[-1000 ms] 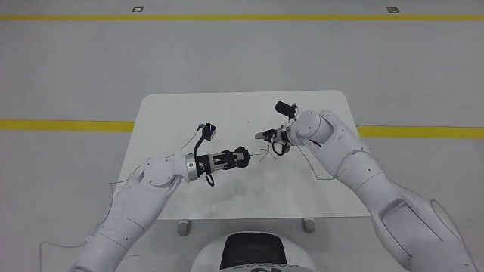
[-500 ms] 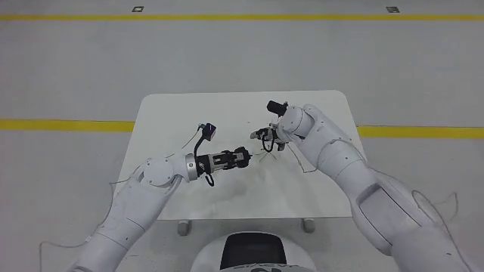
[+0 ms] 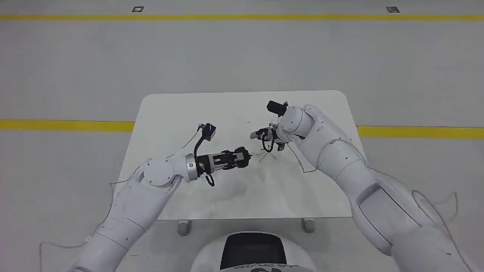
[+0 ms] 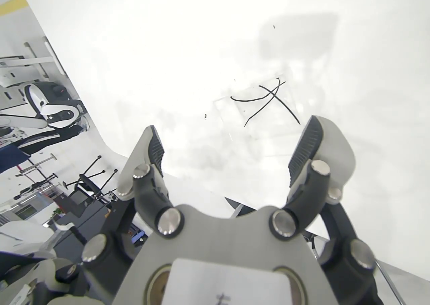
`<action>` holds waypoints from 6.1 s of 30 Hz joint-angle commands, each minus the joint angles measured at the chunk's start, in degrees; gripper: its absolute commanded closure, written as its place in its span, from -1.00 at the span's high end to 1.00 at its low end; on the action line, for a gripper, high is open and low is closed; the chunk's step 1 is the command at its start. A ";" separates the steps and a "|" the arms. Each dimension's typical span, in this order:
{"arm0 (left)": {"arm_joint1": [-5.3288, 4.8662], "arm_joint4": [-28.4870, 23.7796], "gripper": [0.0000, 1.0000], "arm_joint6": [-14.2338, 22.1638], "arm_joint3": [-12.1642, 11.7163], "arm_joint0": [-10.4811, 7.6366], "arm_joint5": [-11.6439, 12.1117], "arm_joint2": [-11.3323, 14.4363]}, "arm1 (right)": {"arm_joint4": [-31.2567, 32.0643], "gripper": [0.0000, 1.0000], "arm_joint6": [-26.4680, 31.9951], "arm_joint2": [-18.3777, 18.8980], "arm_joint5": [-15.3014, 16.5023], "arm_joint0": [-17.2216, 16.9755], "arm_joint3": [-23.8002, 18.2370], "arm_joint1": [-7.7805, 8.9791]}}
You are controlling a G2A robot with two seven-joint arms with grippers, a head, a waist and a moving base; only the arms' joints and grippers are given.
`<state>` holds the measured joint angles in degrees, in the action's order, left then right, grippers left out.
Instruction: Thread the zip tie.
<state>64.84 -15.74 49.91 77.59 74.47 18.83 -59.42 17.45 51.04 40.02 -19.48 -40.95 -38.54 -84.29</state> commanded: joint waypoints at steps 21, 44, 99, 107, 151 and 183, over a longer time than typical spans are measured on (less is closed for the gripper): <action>-2.84 -9.95 -1.00 9.30 -2.99 3.17 0.66 -8.79 | 0.31 1.00 -1.02 -0.03 0.01 -0.71 -0.90 0.01; -2.84 -9.95 -1.00 9.30 -2.99 3.17 0.66 -8.79 | 11.26 1.00 -0.09 3.02 0.00 3.67 14.24 -10.00; -2.84 -9.95 -1.00 9.30 -2.99 3.17 0.66 -8.79 | 43.84 1.00 11.37 27.26 0.00 -15.47 -14.46 -9.35; -2.84 -9.95 -1.00 9.30 -2.99 3.17 0.66 -8.79 | 44.22 1.00 10.08 27.95 0.00 -16.21 -14.60 -9.42; -2.84 -9.95 -1.00 9.30 -2.99 3.17 0.66 -8.79 | 62.16 -0.50 5.90 43.18 0.00 -12.93 0.02 -19.31; -2.84 -9.95 -1.00 9.30 -2.99 3.17 0.66 -8.79 | 72.50 -0.64 1.68 54.27 0.00 -4.15 16.52 -22.21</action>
<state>62.00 -25.69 59.20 74.61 77.64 19.48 -68.21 89.95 52.86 94.20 -19.48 -45.33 -22.47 -106.54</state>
